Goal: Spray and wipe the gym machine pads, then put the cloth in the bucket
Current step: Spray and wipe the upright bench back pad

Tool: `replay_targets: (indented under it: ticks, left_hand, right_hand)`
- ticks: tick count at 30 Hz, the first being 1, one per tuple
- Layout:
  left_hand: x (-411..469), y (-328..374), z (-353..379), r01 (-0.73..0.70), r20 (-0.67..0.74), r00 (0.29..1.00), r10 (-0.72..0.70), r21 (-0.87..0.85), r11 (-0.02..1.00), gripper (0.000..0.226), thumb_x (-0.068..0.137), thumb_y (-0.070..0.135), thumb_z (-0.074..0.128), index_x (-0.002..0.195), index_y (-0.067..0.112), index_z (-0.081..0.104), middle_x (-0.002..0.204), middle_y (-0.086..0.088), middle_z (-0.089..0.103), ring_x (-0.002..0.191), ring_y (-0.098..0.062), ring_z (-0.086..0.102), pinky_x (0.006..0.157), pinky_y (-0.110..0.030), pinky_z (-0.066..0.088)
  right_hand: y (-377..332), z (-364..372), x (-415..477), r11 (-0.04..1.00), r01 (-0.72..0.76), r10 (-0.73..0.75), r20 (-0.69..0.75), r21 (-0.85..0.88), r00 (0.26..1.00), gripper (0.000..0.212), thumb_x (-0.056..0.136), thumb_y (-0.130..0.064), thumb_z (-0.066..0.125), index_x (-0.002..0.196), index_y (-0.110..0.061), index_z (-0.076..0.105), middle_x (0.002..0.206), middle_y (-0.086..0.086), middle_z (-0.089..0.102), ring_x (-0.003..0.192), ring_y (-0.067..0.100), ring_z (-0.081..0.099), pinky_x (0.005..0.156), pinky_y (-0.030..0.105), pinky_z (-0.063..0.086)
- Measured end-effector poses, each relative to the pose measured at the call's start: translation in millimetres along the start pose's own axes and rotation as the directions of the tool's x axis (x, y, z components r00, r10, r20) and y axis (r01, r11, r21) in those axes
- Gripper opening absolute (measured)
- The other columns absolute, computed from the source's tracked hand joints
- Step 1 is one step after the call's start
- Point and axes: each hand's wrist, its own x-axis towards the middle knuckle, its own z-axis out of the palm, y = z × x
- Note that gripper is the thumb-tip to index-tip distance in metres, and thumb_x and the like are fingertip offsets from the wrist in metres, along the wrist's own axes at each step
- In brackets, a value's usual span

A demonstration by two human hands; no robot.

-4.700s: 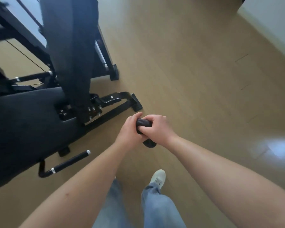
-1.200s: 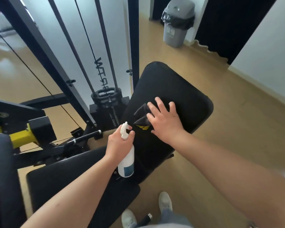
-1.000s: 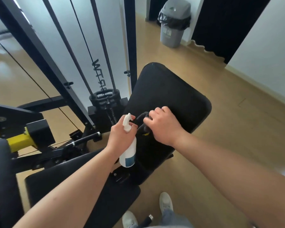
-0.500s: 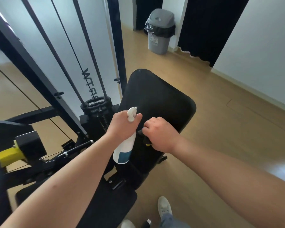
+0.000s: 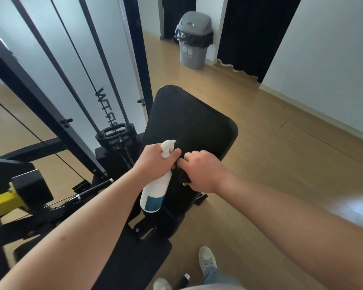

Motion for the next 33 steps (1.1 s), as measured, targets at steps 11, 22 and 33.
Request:
replay_targets:
  ticks: [11, 22, 33]
  left_hand:
    - [-5, -1, 6, 0.018, -0.005, 1.0, -0.019, -0.132, 0.991, 0.023, 0.094, 0.054, 0.06, 0.097, 0.032, 0.069, 0.071, 0.008, 0.075, 0.071, -0.01, 0.071, 0.063, -0.028, 0.052]
    - [-3, -25, 2, 0.049, -0.135, 0.988, -0.079, -0.209, 0.977, 0.02, 0.097, 0.053, 0.058, 0.103, 0.036, 0.067, 0.082, 0.005, 0.073, 0.077, -0.011, 0.072, 0.062, -0.027, 0.05]
    - [45, -46, -3, 0.081, -0.172, 0.976, -0.135, -0.286, 0.955, 0.011, 0.095, 0.049, 0.062, 0.095, 0.039, 0.067, 0.083, 0.005, 0.072, 0.081, -0.013, 0.071, 0.07, -0.039, 0.059]
  right_hand:
    - [7, 4, -11, 0.997, -0.063, 0.057, -0.1, -0.052, 0.993, 0.019, 0.086, -0.028, 0.07, 0.103, -0.019, 0.068, 0.088, 0.002, 0.058, 0.077, 0.022, 0.054, 0.066, 0.035, 0.044]
    - [17, -2, 35, 0.876, -0.361, 0.363, -0.056, -0.321, 0.93, 0.087, 0.1, -0.074, 0.029, 0.165, -0.017, 0.017, 0.172, 0.019, -0.011, 0.155, 0.044, -0.022, 0.118, 0.072, -0.005]
    - [33, -4, 153, 0.902, -0.195, 0.191, -0.051, -0.385, 0.98, 0.074, 0.105, -0.06, 0.033, 0.166, -0.021, 0.018, 0.174, 0.018, -0.002, 0.158, 0.044, -0.01, 0.117, 0.079, 0.0]
